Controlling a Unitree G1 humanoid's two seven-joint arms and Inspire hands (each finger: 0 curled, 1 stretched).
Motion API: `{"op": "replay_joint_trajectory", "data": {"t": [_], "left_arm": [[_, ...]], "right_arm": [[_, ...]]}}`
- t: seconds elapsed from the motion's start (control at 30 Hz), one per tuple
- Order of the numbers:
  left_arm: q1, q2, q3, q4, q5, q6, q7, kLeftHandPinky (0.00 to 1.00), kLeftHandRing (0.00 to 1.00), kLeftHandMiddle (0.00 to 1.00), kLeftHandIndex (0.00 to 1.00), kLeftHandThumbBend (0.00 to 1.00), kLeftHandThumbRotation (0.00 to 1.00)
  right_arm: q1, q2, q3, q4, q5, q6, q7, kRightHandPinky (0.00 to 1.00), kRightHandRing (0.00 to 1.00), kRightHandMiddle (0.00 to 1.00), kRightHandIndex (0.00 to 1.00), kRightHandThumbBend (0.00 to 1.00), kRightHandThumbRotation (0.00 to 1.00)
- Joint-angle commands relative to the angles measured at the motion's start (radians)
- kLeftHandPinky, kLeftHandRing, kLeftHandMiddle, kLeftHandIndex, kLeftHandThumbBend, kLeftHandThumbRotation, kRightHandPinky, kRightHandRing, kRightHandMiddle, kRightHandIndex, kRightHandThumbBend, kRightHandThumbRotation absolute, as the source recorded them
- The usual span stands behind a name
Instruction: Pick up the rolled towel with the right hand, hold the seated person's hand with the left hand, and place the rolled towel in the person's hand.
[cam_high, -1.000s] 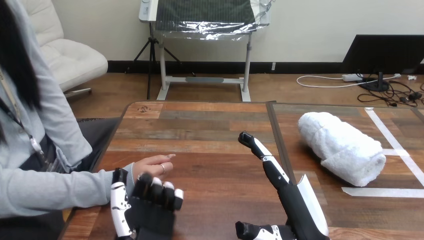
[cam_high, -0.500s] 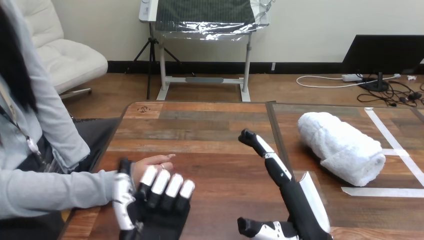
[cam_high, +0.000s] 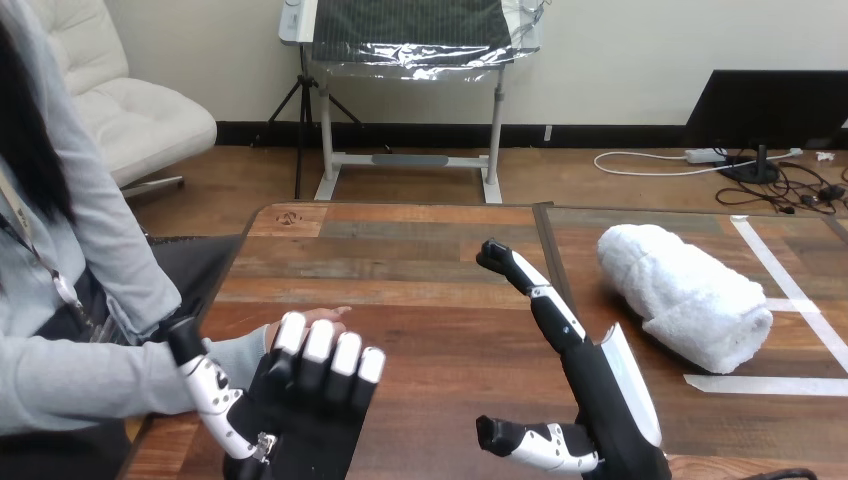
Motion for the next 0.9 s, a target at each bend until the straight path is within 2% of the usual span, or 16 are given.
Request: {"op": "replay_joint_trajectory", "data": {"t": [0.0,0.07,0.27,0.37,0.43,0.67,0.8,0.87], "left_arm": [[-0.094,-0.034,0.019,-0.005,0.071,-0.062,-0.069,0.94,0.96,0.97,0.98,1.0,0.97],[-0.098,-0.037,0.022,0.003,0.088,-0.075,-0.087,0.96,0.98,0.98,0.98,1.0,0.97],[-0.113,-0.042,0.022,0.037,0.179,-0.174,-0.141,0.99,1.0,1.0,1.0,1.0,0.98],[-0.118,-0.047,0.021,0.053,0.24,-0.248,-0.148,1.0,1.0,1.0,1.0,1.0,0.98],[-0.119,-0.049,0.019,0.062,0.287,-0.302,-0.142,1.0,1.0,1.0,1.0,1.0,0.99],[-0.129,-0.054,0.015,0.094,0.361,-0.413,-0.141,1.0,1.0,1.0,1.0,1.0,1.0],[-0.137,-0.054,0.016,0.127,0.472,-0.557,-0.101,1.0,1.0,1.0,1.0,1.0,1.0],[-0.142,-0.055,0.017,0.143,0.504,-0.603,-0.085,1.0,1.0,1.0,1.0,1.0,1.0]], "right_arm": [[-0.055,-0.008,-0.022,-0.008,0.009,-0.003,-0.005,0.94,0.93,0.89,0.91,1.0,0.81],[-0.055,-0.009,-0.023,-0.009,0.008,-0.002,-0.006,0.94,0.93,0.89,0.91,1.0,0.81],[-0.057,-0.009,-0.022,-0.009,0.012,-0.003,-0.003,0.93,0.93,0.89,0.91,1.0,0.82],[-0.057,-0.01,-0.023,-0.011,0.011,-0.001,-0.003,0.93,0.93,0.88,0.91,1.0,0.82],[-0.058,-0.01,-0.023,-0.011,0.01,0.0,-0.003,0.93,0.93,0.88,0.91,1.0,0.82],[-0.06,-0.01,-0.025,-0.011,0.006,0.005,-0.005,0.92,0.92,0.88,0.91,1.0,0.82],[-0.063,-0.009,-0.023,-0.009,0.011,0.006,-0.001,0.91,0.92,0.87,0.91,1.0,0.82],[-0.065,-0.009,-0.022,-0.006,0.015,0.006,0.003,0.91,0.92,0.88,0.91,1.0,0.81]]}}
